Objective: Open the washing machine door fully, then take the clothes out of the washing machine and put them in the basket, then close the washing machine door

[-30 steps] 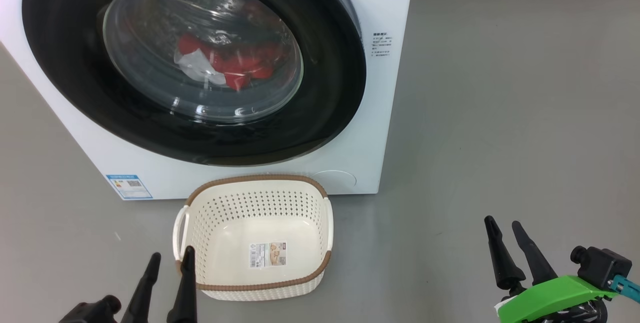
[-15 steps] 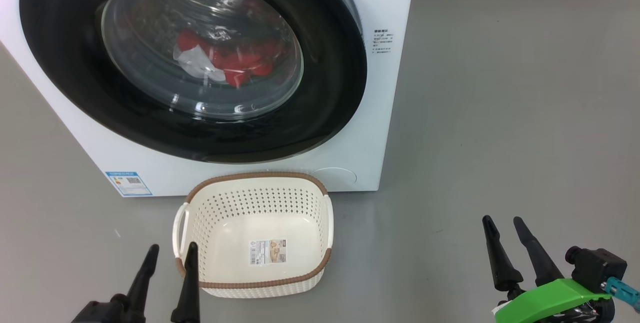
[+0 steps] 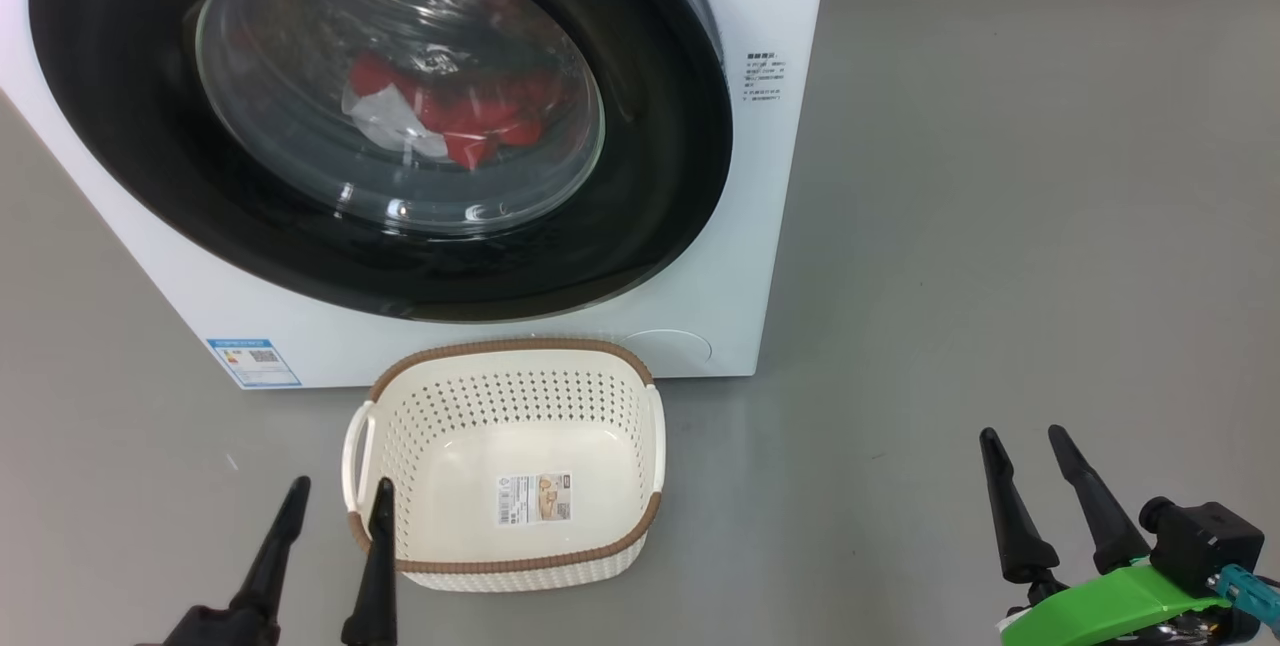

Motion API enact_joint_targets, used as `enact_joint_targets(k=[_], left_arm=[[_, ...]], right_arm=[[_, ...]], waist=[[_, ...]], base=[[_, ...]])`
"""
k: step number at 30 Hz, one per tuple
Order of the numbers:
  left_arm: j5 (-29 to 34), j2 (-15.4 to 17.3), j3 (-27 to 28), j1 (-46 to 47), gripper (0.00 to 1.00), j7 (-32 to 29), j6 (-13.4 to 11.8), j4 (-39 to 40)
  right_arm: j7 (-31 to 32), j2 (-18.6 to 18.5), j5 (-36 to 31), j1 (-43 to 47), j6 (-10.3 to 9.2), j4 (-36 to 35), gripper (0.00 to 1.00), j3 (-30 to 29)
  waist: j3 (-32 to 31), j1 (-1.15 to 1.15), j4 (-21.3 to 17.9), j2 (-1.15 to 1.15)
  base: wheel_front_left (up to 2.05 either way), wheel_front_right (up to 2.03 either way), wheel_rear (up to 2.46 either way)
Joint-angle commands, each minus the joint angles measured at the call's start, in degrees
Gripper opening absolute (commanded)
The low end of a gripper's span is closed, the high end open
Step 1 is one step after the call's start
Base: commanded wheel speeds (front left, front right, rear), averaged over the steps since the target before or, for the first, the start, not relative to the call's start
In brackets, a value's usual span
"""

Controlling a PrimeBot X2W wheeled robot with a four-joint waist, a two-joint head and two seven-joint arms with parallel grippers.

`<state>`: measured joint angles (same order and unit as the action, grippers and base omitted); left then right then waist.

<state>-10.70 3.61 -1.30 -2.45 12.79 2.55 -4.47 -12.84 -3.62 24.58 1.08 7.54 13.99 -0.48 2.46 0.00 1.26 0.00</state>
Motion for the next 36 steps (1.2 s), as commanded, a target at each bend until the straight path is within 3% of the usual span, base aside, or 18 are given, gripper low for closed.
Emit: enact_joint_targets(k=[1, 7, 27, 28, 30, 36], left_arm=[[1.58, 0.27, 2.30, 0.50, 1.00, 1.16, 0.33, 1.71], [3.12, -0.25, 3.82, 0.38, 1.00, 2.17, 1.57, 1.23], [2.49, -0.71, 4.08, 0.53, 1.00, 2.20, 3.07, -1.13], [2.43, -0.72, 4.03, 0.53, 1.00, 2.20, 3.04, -1.09], [2.31, -0.72, 3.86, 0.53, 1.00, 2.20, 2.96, -1.02], [1.97, -0.72, 2.76, 1.27, 1.00, 2.21, 2.99, -0.92]], right_arm=[[-1.11, -0.64, -2.01, -0.10, -0.05, -1.80, 1.00, 0.64], [-2.12, -0.37, -5.42, 0.59, -0.05, -2.17, 1.00, -0.45], [-2.16, 0.39, -3.66, 0.48, -0.05, -2.78, 1.00, -1.14], [-2.16, 0.43, -2.96, 0.20, -0.05, -2.88, 0.82, -0.94], [-2.16, 0.49, -1.45, -0.82, -0.05, -3.09, 0.02, -0.41], [-2.16, 0.64, 4.80, -7.57, -0.05, -4.75, 0.00, 1.25]], waist=[[0.02, 0.00, -0.03, 0.00], [0.00, 0.00, -0.17, 0.00], [-0.13, 0.00, 0.11, 0.00], [-0.07, 0.00, 0.10, 0.00], [0.10, 0.00, 0.06, 0.00], [1.73, 0.00, 0.02, 0.00]], base=[[0.00, 0.00, 0.00], [0.00, 0.00, 0.00], [0.00, 0.00, 0.00], [0.00, 0.00, 0.00], [0.00, 0.00, 0.00], [0.00, 0.00, 0.00]])
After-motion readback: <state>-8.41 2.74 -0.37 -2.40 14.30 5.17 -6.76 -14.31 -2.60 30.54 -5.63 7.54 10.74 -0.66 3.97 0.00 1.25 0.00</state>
